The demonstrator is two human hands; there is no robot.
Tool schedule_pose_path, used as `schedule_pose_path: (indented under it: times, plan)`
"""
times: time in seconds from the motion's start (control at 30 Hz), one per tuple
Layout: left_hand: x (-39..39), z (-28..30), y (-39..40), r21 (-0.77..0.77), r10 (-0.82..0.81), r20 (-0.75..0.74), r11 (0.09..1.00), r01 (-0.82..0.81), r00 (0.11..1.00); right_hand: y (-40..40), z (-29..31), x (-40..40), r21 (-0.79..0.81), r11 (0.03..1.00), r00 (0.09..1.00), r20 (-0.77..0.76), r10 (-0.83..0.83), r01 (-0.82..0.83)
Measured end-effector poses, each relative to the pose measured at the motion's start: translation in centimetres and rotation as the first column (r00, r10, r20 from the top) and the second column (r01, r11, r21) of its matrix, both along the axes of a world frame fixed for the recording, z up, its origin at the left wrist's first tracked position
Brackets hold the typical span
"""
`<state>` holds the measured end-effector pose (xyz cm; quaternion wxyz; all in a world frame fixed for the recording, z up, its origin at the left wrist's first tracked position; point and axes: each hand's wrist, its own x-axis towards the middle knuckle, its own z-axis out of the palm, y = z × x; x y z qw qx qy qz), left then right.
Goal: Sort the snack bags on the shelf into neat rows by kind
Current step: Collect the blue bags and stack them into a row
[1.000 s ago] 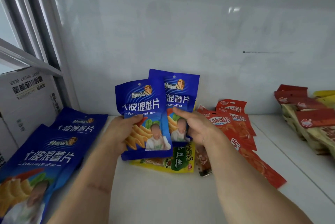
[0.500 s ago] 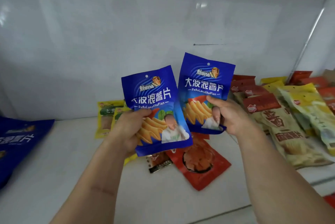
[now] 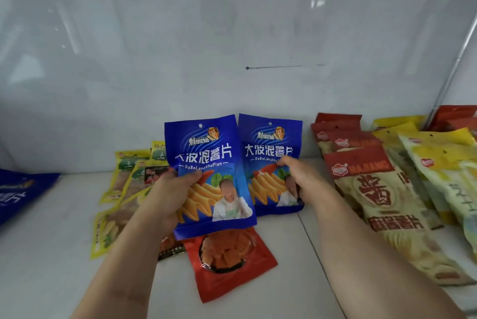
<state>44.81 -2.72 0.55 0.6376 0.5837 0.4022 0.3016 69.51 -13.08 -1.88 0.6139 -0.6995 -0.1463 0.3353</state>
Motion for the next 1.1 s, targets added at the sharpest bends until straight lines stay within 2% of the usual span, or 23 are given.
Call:
schedule_pose_path:
  times: [0.1, 0.2, 0.33, 0.43, 0.53, 0.73, 0.87, 1.0, 1.1]
  plan:
    - [0.2, 0.1, 0.0, 0.002, 0.03, -0.025, 1.0, -0.03, 0.999, 1.6, -0.3, 0.1, 0.029, 0.997, 0.998, -0.013, 0.066, -0.066]
    - [0.3, 0.4, 0.2, 0.005, 0.04, -0.028, 0.999, -0.04, 0.999, 3.0, -0.5, -0.1, 0.049, 0.995, 0.995, 0.036, 0.09, -0.092]
    - [0.7, 0.5, 0.2, 0.005, 0.003, -0.007, 1.0, -0.003, 1.0, 4.5, -0.6, -0.4, 0.019, 0.987, 0.985, 0.068, 0.157, -0.159]
    - [1.2, 0.4, 0.3, 0.002, -0.012, 0.002, 1.0, 0.012, 1.0, 4.3, -0.5, -0.6, 0.003, 0.969, 0.961, 0.131, 0.245, -0.247]
    - [2.2, -0.2, 0.2, 0.029, -0.009, -0.007, 1.0, 0.009, 1.0, 2.6, 0.0, 0.6, 0.011, 0.963, 0.951, 0.161, 0.264, -0.27]
    - [5.8, -1.3, -2.6, -0.076, -0.124, 0.007, 0.989, 0.124, 0.992, -0.4, 1.1, 4.3, -0.094, 0.991, 0.909, 0.397, 0.128, -0.098]
    - [8.3, -2.5, -4.8, -0.126, -0.165, -0.023, 0.979, 0.161, 0.986, -0.7, 0.9, 4.9, -0.178, 0.984, 0.867, 0.485, 0.11, -0.025]
    - [8.9, -2.8, -5.9, -0.217, -0.172, -0.034, 0.963, 0.161, 0.984, -0.5, 0.4, 5.3, -0.171, 0.985, 0.87, 0.489, 0.069, 0.019]
    - [8.8, -2.9, -6.0, -0.213, -0.192, -0.075, 0.962, 0.172, 0.979, -0.4, 0.4, 5.3, -0.128, 0.991, 0.888, 0.459, 0.016, 0.048]
